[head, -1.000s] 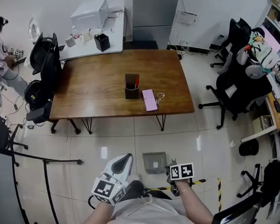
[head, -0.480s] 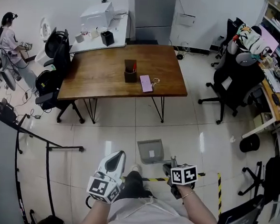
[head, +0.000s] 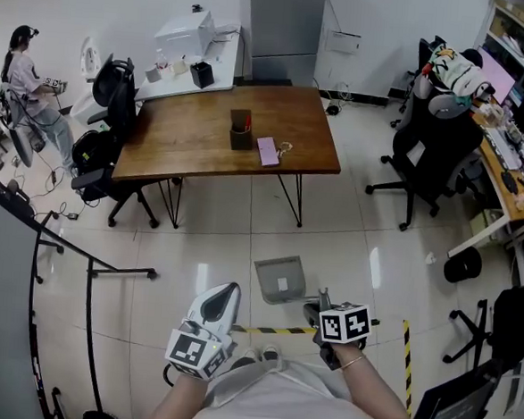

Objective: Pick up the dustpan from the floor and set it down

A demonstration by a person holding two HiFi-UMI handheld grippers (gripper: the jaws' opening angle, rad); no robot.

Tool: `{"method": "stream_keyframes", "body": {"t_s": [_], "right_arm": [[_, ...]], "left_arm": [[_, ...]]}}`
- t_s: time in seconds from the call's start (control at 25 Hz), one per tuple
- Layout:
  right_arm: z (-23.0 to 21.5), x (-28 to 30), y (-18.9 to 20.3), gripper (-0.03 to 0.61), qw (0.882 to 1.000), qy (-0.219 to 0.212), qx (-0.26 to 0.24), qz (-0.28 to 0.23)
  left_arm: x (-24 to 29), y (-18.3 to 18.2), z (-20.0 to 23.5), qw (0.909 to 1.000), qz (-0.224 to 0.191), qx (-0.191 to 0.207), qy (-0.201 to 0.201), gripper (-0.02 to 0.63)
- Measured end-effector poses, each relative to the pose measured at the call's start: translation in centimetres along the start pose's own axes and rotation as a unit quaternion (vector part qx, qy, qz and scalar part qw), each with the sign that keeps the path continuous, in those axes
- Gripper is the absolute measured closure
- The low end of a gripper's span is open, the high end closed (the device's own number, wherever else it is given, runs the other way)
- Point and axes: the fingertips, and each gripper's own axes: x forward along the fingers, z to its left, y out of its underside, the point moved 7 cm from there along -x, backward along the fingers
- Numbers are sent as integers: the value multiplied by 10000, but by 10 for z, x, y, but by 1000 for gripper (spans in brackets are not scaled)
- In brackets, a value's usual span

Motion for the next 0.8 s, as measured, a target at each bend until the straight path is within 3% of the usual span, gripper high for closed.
{"method": "stream_keyframes", "body": {"t_s": [0.8], "right_arm": [[1, -7, 1, 574, 9996, 148, 78, -215]], "left_arm": [[-6, -7, 0, 9998, -138, 142, 75, 598]]}}
